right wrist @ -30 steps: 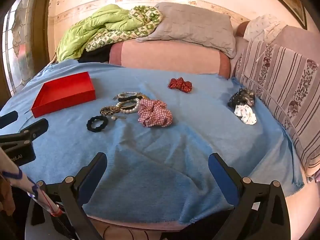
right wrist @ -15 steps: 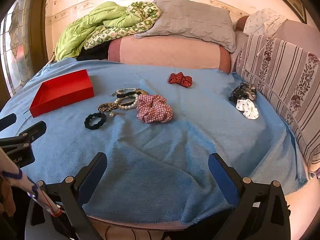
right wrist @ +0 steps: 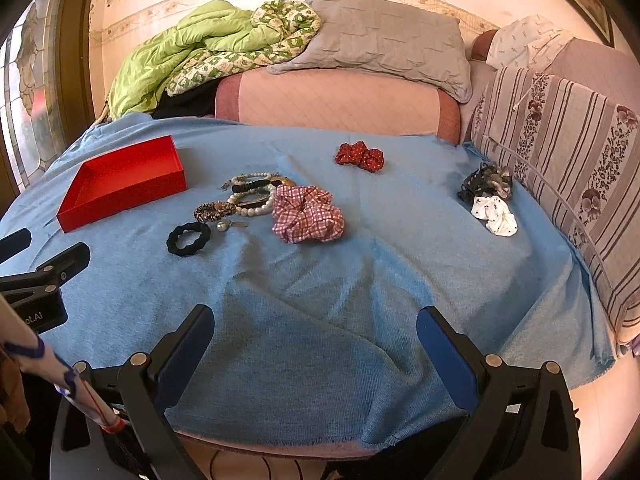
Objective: Organize jewelry
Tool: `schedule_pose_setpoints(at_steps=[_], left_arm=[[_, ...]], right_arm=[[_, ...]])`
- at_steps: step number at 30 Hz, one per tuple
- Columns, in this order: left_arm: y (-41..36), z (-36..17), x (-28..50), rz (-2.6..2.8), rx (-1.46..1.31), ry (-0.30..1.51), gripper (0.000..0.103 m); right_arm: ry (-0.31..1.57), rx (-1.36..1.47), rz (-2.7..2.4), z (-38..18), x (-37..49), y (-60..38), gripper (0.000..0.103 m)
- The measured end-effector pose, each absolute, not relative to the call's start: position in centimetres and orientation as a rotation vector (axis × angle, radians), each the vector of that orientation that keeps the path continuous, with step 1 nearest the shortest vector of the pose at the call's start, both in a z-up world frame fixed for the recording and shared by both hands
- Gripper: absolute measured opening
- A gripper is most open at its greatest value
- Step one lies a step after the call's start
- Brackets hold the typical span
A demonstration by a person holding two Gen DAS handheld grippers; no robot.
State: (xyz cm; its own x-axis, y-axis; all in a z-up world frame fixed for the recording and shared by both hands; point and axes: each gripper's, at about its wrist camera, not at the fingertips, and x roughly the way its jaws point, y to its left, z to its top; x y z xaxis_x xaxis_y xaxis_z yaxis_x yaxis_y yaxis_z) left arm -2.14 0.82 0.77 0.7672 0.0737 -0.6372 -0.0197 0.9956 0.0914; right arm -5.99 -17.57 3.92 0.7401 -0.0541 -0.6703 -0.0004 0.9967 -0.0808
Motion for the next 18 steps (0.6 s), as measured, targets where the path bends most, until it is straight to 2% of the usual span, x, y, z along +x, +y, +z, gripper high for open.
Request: schedule_pose_setpoints(at_steps=[18], left_arm=[[0.93,0.27,-2.11,0.053,0.078,0.7,0.103]], right_arm=[[0.751,-0.079,-0.027,3.73,-5.99,-17.61,0.102]])
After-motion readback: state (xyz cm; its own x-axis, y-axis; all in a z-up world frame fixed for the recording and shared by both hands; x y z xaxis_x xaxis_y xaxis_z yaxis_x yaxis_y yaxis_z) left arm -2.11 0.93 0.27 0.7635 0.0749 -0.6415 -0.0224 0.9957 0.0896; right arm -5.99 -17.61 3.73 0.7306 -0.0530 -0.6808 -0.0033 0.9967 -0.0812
